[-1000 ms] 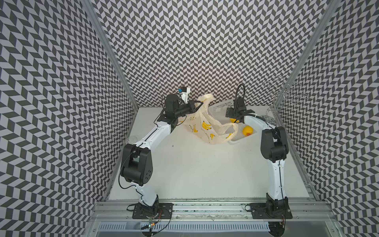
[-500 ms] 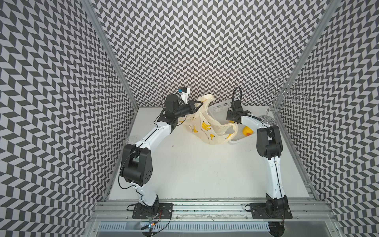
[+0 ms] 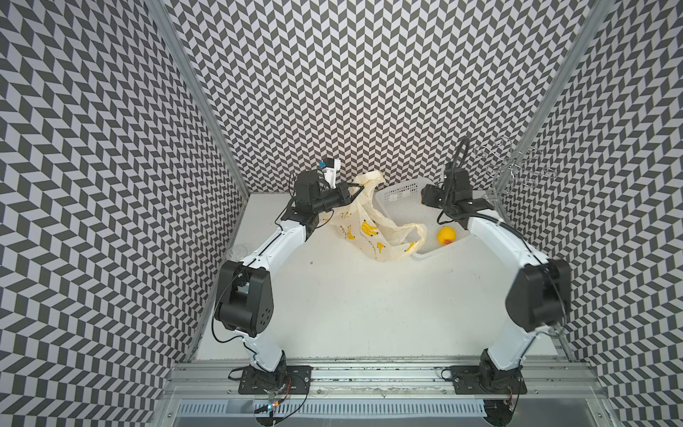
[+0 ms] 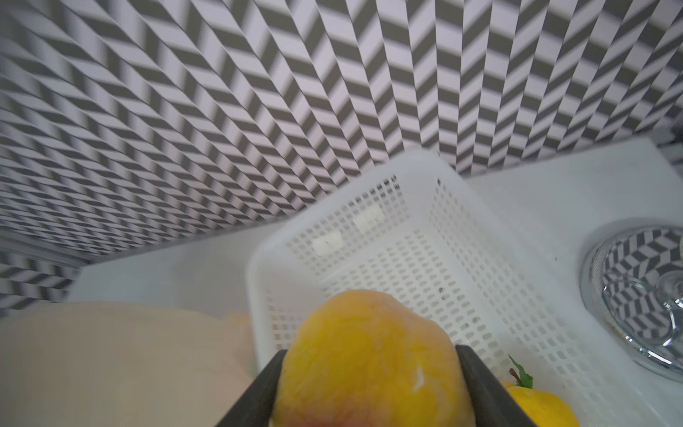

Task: Place the peach into a plastic bag & tie a knot
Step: Place the peach in the plastic bag.

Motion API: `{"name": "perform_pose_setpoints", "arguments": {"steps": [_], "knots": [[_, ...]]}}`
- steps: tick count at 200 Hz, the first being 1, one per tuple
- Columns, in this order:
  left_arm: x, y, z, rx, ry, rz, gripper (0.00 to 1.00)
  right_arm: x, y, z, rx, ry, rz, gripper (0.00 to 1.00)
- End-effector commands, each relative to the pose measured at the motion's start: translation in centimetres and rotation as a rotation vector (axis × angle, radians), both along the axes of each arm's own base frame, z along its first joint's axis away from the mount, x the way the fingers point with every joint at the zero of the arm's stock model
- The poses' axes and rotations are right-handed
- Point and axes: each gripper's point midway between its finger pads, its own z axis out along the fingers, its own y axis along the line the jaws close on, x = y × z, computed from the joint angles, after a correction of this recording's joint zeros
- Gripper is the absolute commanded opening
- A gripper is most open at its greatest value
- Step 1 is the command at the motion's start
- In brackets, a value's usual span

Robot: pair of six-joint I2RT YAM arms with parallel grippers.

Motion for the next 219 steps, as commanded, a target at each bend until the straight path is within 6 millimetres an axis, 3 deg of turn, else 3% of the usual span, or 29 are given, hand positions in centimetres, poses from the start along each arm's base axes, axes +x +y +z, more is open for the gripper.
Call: {"name": "perform_pose_setpoints", "arguments": {"steps": [1, 26, 48, 101, 127, 135, 156, 164, 194, 219], "knots": [[-1.3, 0.2, 2.5, -0.018, -0.06, -0.022, 0.0, -3.9, 5.0, 3.0, 0.078, -0.067, 0.19, 0.44], [-1.6, 0.2, 3.4, -0.025, -0.073, -0.027, 0.0, -8.4, 9.6, 2.2, 0.137, -0.035, 0.345, 0.39], [-2.0, -0.2, 3.8, -0.031, -0.076, -0.041, 0.0, -10.4, 12.3, 1.2, 0.212, -0.011, 0.447, 0.36], [-3.5, -1.0, 5.5, -0.03, -0.104, -0.066, 0.0, -9.5, 16.1, -2.7, 0.304, 0.079, 0.555, 0.28], [-3.5, -1.7, 4.8, -0.023, -0.089, -0.077, 0.0, -9.4, 18.5, -4.6, 0.325, 0.132, 0.602, 0.27], [-3.5, -2.0, 4.4, -0.023, -0.08, -0.084, 0.0, -9.1, 19.3, -5.6, 0.327, 0.154, 0.605, 0.33], [-3.7, -2.5, 4.3, -0.036, -0.077, -0.101, 0.0, -6.8, 20.3, -7.7, 0.326, 0.199, 0.567, 0.86], [-3.6, -2.3, 4.3, -0.034, -0.076, -0.093, 0.0, -6.3, 20.5, -7.6, 0.319, 0.213, 0.576, 0.99], [-2.1, 0.1, 3.3, -0.006, -0.053, -0.006, 0.0, -7.4, 19.2, -3.1, 0.284, 0.144, 0.592, 1.0], [-0.5, 1.9, 1.4, 0.027, -0.021, 0.085, 0.0, -8.6, 13.9, -1.6, 0.265, 0.106, 0.49, 0.97]]}}
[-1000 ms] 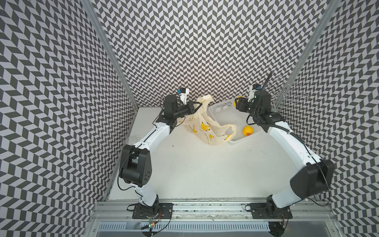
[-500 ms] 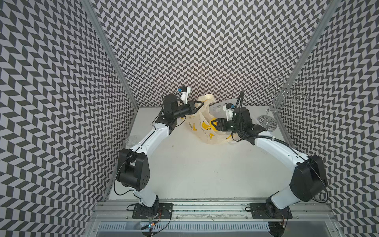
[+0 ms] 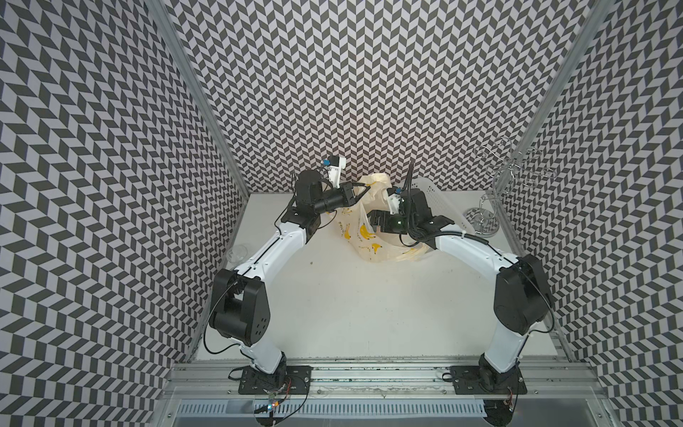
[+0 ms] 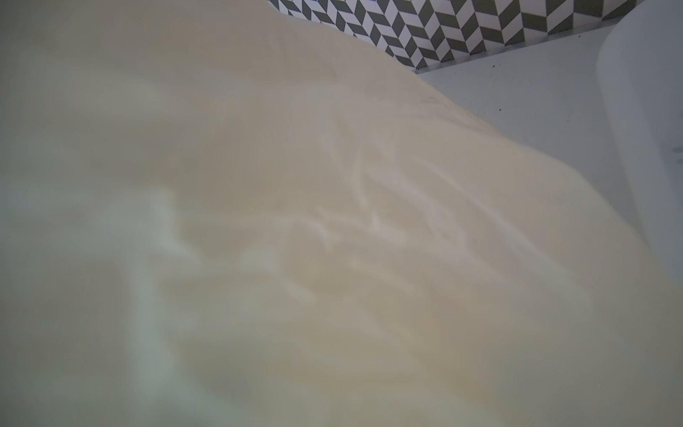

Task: Place the peach into a plastic bag & tie a knot
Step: Place the peach in the plastic bag, then pick up the peach from the basket.

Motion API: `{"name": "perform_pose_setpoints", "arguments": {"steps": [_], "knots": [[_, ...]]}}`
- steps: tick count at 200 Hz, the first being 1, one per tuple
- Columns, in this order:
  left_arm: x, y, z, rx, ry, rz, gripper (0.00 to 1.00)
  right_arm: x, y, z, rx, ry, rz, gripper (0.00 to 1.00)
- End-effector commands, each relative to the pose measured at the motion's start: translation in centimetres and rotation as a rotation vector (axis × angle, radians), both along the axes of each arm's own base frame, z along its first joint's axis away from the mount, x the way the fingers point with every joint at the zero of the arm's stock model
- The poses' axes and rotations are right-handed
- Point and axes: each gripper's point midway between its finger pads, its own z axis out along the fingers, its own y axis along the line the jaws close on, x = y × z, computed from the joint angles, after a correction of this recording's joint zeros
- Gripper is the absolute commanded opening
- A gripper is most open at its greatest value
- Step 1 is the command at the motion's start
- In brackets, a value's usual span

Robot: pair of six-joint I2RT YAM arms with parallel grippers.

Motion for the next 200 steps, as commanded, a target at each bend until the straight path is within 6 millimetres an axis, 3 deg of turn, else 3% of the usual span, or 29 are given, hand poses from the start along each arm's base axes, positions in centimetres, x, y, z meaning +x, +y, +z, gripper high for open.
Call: {"name": "perform_pose_setpoints", "arguments": {"steps": [1, 14, 35, 56, 73, 109, 173, 200], "knots": [[1.4, 2.3, -1.2, 0.037, 0.015, 0.103, 0.0, -1.1, -4.9, 5.4, 0.015, -0.124, -0.087, 0.96], [1.7, 2.5, -1.8, 0.039, 0.02, 0.118, 0.0, -0.7, -8.8, 5.6, -0.001, -0.156, -0.196, 0.94], [1.4, 2.1, -2.3, 0.026, 0.027, 0.103, 0.0, 1.5, -15.8, 2.9, -0.065, -0.113, -0.355, 0.9], [0.8, 1.7, -2.0, 0.016, 0.02, 0.08, 0.0, 4.5, -22.6, -1.4, -0.338, -0.077, -0.599, 0.94], [0.3, 1.6, -1.3, 0.007, 0.003, 0.067, 0.0, 6.3, -25.7, -5.2, -0.538, 0.001, -0.7, 0.97], [-0.4, 1.7, -0.5, -0.004, -0.009, 0.054, 0.0, 8.4, -27.5, -10.9, -0.757, 0.13, -0.712, 0.98], [-0.7, 1.7, -0.3, -0.019, -0.009, 0.04, 0.0, 7.3, -27.7, -16.4, -0.816, 0.242, -0.676, 0.96], [-0.7, 1.6, -0.1, -0.026, -0.011, 0.039, 0.0, 7.0, -26.6, -17.3, -0.781, 0.263, -0.635, 0.88]]}}
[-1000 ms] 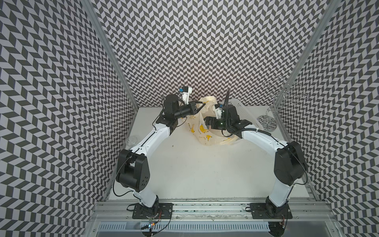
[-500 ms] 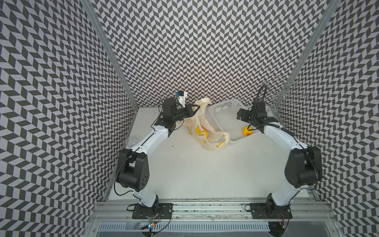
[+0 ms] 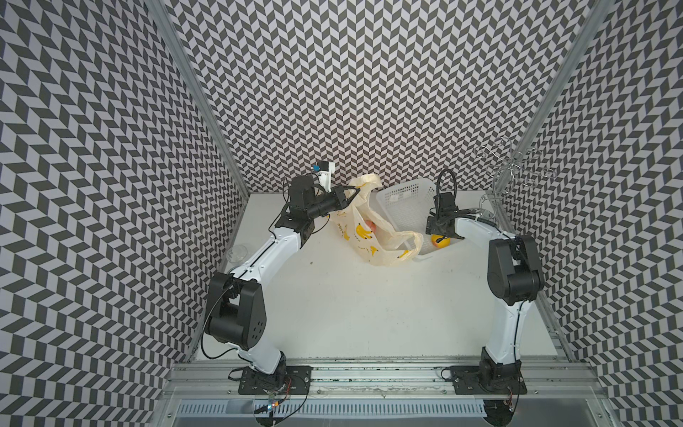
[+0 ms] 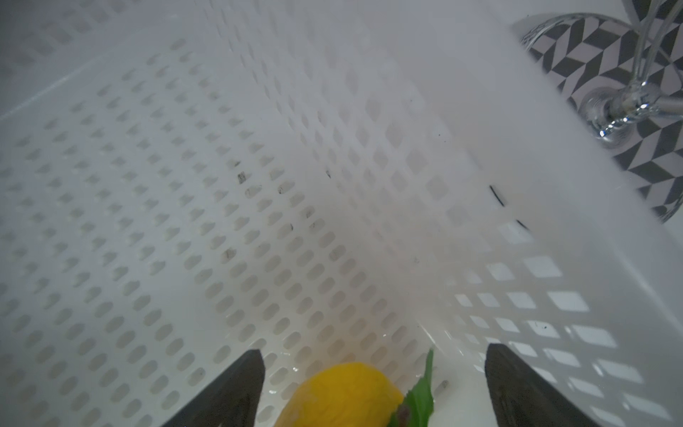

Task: Place the peach into a plastic bag & tie a knot
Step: Pick up the peach from the basket.

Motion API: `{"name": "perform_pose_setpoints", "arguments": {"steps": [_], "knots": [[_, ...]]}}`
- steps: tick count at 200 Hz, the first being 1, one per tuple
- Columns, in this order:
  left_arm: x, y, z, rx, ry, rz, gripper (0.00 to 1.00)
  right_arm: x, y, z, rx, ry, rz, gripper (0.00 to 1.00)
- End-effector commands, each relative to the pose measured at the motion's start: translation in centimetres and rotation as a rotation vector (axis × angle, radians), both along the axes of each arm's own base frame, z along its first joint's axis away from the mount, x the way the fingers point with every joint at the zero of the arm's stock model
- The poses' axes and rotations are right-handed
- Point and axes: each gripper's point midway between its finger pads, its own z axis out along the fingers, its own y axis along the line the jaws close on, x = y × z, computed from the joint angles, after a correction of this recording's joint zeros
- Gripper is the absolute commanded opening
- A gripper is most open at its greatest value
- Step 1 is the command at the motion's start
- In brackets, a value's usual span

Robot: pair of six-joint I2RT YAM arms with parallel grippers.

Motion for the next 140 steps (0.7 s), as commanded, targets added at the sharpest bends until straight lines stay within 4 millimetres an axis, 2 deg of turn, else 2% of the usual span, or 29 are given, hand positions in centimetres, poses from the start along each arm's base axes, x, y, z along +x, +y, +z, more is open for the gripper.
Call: {"name": "perform_pose_setpoints", "arguments": {"steps": [1, 17, 51, 65, 96, 123, 140], "knots": [[-0.6, 0.0, 1.5, -0.02, -0.042, -0.015, 0.0, -0.6, 0.8, -1.5, 0.022, 0.038, 0.02, 0.88], [-0.6, -0.1, 1.6, -0.02, -0.04, -0.018, 0.0, -0.5, 1.8, -0.7, 0.058, 0.033, 0.043, 0.89], [-0.6, 0.0, 1.8, -0.017, -0.049, -0.013, 0.0, -1.0, 4.1, 2.7, 0.127, -0.014, 0.108, 0.96], [-0.6, 0.0, 1.7, -0.021, -0.046, -0.012, 0.0, -1.6, 4.2, 3.2, 0.098, -0.01, 0.113, 0.97], [-0.7, 0.0, 1.9, -0.028, -0.051, -0.017, 0.0, -2.6, 3.2, 1.4, 0.044, 0.054, 0.1, 0.97], [-0.8, 0.0, 2.1, -0.03, -0.055, -0.021, 0.0, -2.8, 3.5, -0.8, 0.05, 0.115, 0.117, 0.93], [-0.8, 0.1, 2.2, -0.029, -0.056, -0.019, 0.0, -3.0, 3.6, -1.4, 0.041, 0.138, 0.117, 0.89]]}}
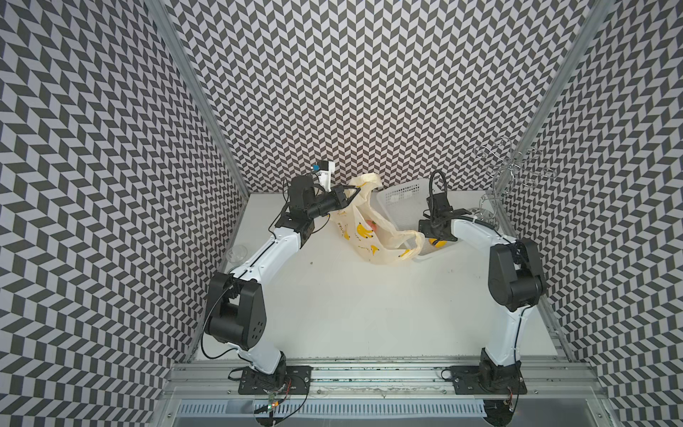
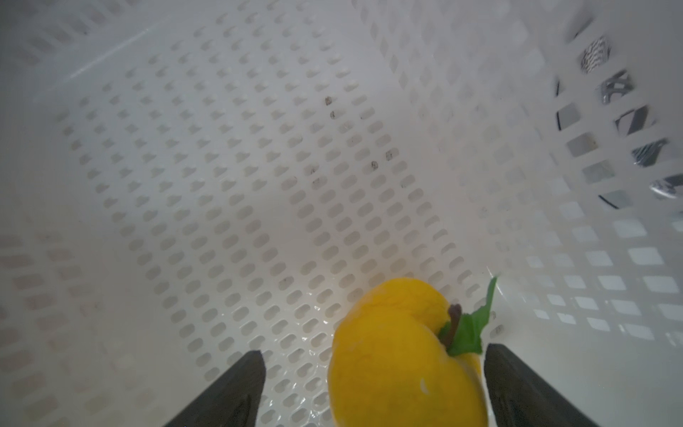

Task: Place the peach into a plastic bag & tie a knot
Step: Pick up the peach from the basket, then place the peach in the plastic bag.

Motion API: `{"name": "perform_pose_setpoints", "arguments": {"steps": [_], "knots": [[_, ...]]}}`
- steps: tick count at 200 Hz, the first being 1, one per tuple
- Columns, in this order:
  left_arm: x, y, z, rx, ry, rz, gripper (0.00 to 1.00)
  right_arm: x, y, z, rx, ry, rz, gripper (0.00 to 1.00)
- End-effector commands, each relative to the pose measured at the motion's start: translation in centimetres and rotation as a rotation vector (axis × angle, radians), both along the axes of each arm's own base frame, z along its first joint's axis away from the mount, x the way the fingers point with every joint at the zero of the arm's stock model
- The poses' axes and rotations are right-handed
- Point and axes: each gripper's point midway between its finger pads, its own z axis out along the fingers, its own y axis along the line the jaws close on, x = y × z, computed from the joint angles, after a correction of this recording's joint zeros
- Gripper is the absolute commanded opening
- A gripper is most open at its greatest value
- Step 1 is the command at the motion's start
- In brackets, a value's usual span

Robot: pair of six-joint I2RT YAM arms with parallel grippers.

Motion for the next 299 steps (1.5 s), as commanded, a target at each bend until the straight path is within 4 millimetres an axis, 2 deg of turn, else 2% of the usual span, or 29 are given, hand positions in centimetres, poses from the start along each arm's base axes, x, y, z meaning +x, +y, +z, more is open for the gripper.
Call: {"name": "perform_pose_setpoints", "arguments": {"steps": [1, 35, 48, 63, 74, 81, 103, 116, 124, 142, 154, 170, 190, 202, 224, 254, 260, 269, 284, 299], "knots": [[-0.7, 0.2, 1.9, -0.015, -0.054, -0.01, 0.0, -0.7, -0.2, -1.9, -0.027, 0.065, 0.008, 0.89], [-0.7, 0.2, 2.1, -0.027, -0.056, -0.012, 0.0, -0.7, -0.6, -1.9, -0.052, 0.064, -0.001, 0.8], [-0.7, 0.1, 2.1, -0.031, -0.053, -0.013, 0.0, -0.4, -0.6, -2.3, -0.044, 0.071, -0.002, 0.73], [-0.8, 0.2, 2.3, -0.029, -0.057, -0.014, 0.0, 0.1, 0.0, -1.0, -0.013, 0.031, 0.002, 0.6], [-0.9, 0.2, 2.3, -0.022, -0.058, -0.013, 0.0, 0.6, 0.7, 1.5, 0.034, -0.045, 0.009, 0.5], [-1.0, 0.3, 2.4, -0.017, -0.06, -0.009, 0.0, 1.0, 1.4, 3.9, 0.072, -0.111, 0.017, 0.43], [-1.1, 0.4, 2.3, -0.012, -0.054, -0.002, 0.0, 0.8, 4.5, 12.3, 0.197, -0.299, 0.1, 0.4], [-1.1, 0.5, 2.2, -0.003, -0.05, 0.003, 0.0, -0.9, 6.5, 17.0, 0.251, -0.393, 0.16, 0.39], [-1.1, 0.7, 2.2, 0.004, -0.05, 0.009, 0.0, -2.5, 7.7, 19.1, 0.296, -0.431, 0.21, 0.37], [-1.1, 0.7, 2.4, 0.005, -0.055, 0.012, 0.0, -6.2, 9.8, 22.0, 0.38, -0.499, 0.291, 0.32], [-1.1, 0.6, 2.5, -0.004, -0.051, 0.005, 0.0, -8.6, 12.1, 23.7, 0.464, -0.543, 0.361, 0.3], [-1.3, 0.2, 2.8, -0.028, -0.045, -0.015, 0.0, -11.1, 15.5, 23.6, 0.535, -0.487, 0.449, 0.29], [-1.9, -0.2, 3.5, -0.035, -0.058, -0.03, 0.0, -12.0, 17.9, 22.0, 0.657, -0.452, 0.483, 0.25], [-2.3, -0.3, 3.9, -0.035, -0.064, -0.029, 0.0, -11.7, 19.4, 21.6, 0.729, -0.44, 0.512, 0.24], [-2.8, -0.7, 4.2, -0.029, -0.069, -0.036, 0.0, -9.9, 21.9, 20.4, 0.794, -0.393, 0.543, 0.21], [-2.6, -1.2, 4.0, -0.027, -0.062, -0.051, 0.0, -7.8, 24.1, 16.8, 0.817, -0.289, 0.529, 0.2], [-2.7, -1.3, 4.0, -0.029, -0.062, -0.053, 0.0, -7.4, 24.4, 16.7, 0.829, -0.29, 0.526, 0.25], [-2.7, -1.3, 4.0, -0.028, -0.065, -0.052, 0.0, -6.9, 24.8, 17.0, 0.837, -0.293, 0.525, 0.5], [-2.8, -1.2, 3.9, -0.021, -0.065, -0.055, 0.0, -6.7, 25.2, 17.6, 0.825, -0.274, 0.549, 0.81], [-2.6, -0.5, 3.7, -0.003, -0.066, -0.027, 0.0, -7.3, 24.5, 18.1, 0.775, -0.25, 0.555, 0.95]]}}
